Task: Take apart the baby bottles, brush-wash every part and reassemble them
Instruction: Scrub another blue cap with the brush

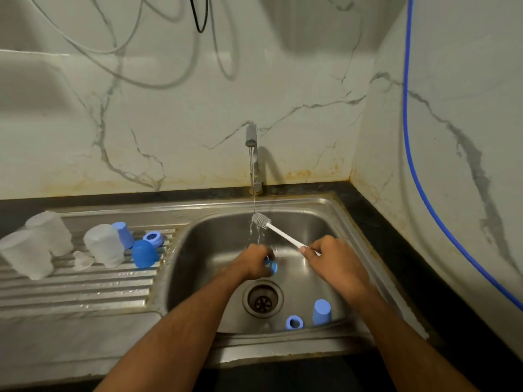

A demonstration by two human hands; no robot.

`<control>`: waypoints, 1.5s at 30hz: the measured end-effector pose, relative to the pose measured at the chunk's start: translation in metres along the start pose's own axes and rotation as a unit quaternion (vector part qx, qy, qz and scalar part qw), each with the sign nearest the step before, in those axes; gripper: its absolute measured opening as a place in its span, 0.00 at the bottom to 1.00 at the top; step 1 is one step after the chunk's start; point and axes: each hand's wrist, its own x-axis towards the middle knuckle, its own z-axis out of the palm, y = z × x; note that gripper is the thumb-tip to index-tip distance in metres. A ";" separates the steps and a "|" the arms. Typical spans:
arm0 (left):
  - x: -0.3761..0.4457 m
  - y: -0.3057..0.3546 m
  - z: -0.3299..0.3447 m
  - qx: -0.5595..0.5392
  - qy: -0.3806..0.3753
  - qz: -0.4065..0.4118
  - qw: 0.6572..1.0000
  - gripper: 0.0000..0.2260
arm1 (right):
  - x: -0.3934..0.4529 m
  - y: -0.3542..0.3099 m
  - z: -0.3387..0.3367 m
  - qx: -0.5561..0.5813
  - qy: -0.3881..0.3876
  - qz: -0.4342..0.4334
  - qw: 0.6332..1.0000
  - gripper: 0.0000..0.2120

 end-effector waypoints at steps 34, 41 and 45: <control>0.005 -0.061 -0.056 -0.447 0.280 -0.203 0.825 0.10 | 0.018 -0.028 0.018 -0.147 -0.024 -0.150 0.977 0.18; 0.006 -0.059 -0.056 -0.434 0.295 -0.205 0.826 0.12 | 0.015 -0.026 0.005 -0.143 -0.036 -0.182 0.972 0.18; 0.005 -0.065 -0.056 -0.431 0.294 -0.211 0.827 0.11 | 0.013 -0.034 0.011 -0.186 0.035 -0.177 0.966 0.18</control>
